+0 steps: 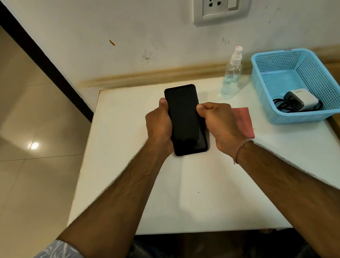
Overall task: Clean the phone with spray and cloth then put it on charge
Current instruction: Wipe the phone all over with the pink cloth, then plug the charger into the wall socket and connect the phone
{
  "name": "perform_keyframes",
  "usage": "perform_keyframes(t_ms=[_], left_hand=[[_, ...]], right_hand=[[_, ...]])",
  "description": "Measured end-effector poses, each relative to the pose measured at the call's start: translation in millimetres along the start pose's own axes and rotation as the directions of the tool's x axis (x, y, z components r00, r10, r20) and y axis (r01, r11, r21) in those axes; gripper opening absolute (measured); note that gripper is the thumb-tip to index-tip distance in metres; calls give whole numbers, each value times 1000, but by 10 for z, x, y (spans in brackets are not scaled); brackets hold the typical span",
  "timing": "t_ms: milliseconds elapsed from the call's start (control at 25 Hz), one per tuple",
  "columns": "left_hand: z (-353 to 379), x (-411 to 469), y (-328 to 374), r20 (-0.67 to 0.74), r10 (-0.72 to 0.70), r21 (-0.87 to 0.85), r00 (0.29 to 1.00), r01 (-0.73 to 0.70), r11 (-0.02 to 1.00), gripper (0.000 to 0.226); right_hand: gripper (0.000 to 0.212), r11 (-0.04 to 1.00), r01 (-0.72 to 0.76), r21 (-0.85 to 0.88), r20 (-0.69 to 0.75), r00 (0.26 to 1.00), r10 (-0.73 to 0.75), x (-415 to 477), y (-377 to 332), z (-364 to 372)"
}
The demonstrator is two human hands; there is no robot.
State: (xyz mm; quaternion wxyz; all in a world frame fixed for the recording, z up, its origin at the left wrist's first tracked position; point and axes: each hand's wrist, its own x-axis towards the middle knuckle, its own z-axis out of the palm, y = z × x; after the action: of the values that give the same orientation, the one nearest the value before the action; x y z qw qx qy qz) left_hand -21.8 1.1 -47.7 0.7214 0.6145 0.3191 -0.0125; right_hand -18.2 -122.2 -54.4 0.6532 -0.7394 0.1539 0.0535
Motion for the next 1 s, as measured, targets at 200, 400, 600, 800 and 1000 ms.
perform_keyframes(t_ms=[200, 400, 600, 800, 1000], left_hand=[[-12, 33, -40, -31, 188, 304, 982, -170, 937, 23], [23, 7, -25, -19, 247, 421, 969, -217, 881, 40], [57, -39, -23, -7, 230, 457, 973, -202, 866, 50], [55, -57, -23, 32, 230, 458, 973, -219, 861, 48], [121, -240, -17, 83, 310, 575, 947, -300, 761, 44]], right_hand=[[13, 974, 104, -200, -63, 991, -118, -3, -24, -72], [20, 896, 163, -413, -68, 975, -209, -71, -91, -181], [23, 850, 137, -509, -52, 980, -190, -99, -154, -205], [23, 848, 128, -514, -47, 983, -176, -51, -125, -186], [20, 875, 218, -433, -40, 965, -260, -39, -202, -460]])
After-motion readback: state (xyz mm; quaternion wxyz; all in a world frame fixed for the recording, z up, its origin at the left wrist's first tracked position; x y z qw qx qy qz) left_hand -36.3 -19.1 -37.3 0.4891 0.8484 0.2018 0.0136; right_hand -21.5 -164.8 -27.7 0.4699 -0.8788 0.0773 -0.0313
